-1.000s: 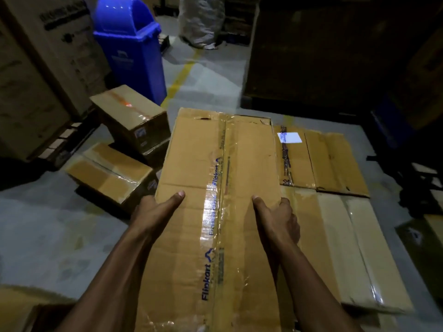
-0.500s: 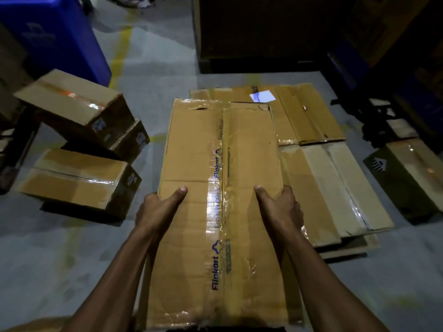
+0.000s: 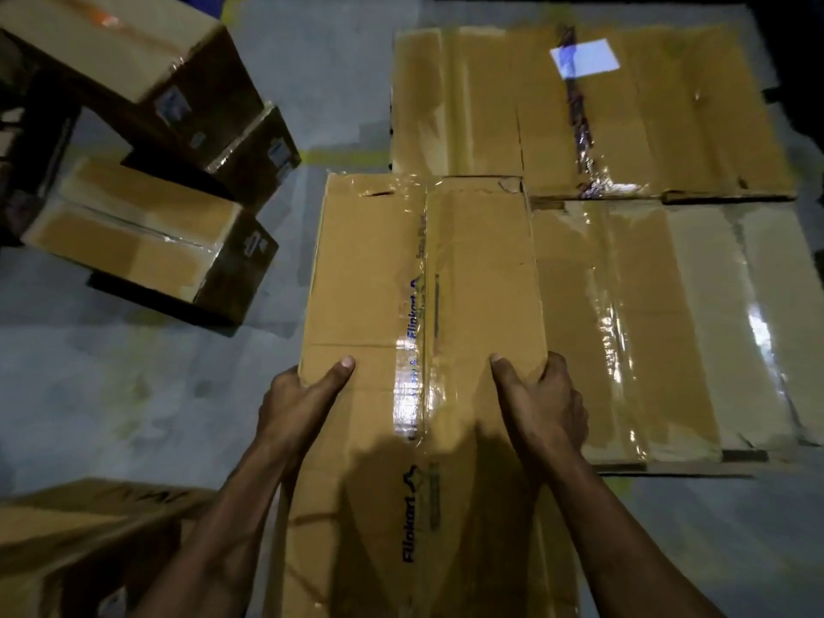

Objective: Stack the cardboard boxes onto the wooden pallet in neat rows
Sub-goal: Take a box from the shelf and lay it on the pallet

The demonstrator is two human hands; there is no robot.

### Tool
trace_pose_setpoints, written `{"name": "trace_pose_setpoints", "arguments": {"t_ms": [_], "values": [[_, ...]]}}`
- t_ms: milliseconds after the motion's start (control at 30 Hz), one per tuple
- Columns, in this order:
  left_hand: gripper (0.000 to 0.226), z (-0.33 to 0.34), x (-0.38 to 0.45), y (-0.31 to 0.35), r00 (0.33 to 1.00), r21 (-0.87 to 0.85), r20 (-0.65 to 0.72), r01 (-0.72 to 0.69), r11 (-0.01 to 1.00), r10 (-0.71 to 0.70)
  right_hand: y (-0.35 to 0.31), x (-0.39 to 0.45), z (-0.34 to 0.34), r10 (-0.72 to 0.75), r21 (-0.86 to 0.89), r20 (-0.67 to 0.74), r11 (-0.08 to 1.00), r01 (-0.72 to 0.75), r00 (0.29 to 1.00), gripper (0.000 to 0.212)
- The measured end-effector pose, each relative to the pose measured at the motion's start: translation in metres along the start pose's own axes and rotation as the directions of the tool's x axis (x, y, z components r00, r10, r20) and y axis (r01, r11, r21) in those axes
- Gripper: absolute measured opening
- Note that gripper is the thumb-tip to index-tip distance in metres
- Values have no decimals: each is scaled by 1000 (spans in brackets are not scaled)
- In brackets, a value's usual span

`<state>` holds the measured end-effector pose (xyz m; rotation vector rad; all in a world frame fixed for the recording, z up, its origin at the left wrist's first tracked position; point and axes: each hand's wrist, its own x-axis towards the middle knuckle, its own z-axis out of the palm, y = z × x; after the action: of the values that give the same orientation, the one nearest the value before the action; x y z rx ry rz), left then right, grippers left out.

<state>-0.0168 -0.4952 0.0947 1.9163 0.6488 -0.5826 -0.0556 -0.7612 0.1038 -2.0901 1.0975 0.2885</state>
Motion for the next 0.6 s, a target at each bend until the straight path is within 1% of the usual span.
{"name": "trace_pose_setpoints", "arguments": {"t_ms": [100, 133, 267, 433, 467, 533, 600], "values": [[51, 24, 26, -16, 1000, 19, -21, 2, 1000, -2, 19, 30, 17, -18, 12, 19, 1000, 17, 1000, 68], [49, 32, 36, -22, 1000, 18, -20, 4, 1000, -4, 26, 41, 23, -35, 17, 28, 999, 34, 999, 69], [66, 61, 68, -41, 1000, -8, 9, -1, 1000, 1, 52, 80, 46, -70, 26, 33, 997, 69, 997, 71], [76, 95, 106, -53, 999, -37, 39, -7, 999, 9, 72, 122, 63, -93, 31, 4, 995, 93, 996, 72], [79, 103, 113, -54, 999, -40, 46, -11, 999, 13, 75, 131, 65, -97, 32, -5, 995, 97, 995, 71], [83, 118, 125, -54, 999, -52, 49, -20, 998, 23, 80, 148, 68, -109, 44, -32, 993, 110, 994, 62], [80, 130, 136, -52, 999, -64, 43, -24, 998, 27, 84, 164, 72, -116, 77, -36, 990, 119, 993, 56]]}}
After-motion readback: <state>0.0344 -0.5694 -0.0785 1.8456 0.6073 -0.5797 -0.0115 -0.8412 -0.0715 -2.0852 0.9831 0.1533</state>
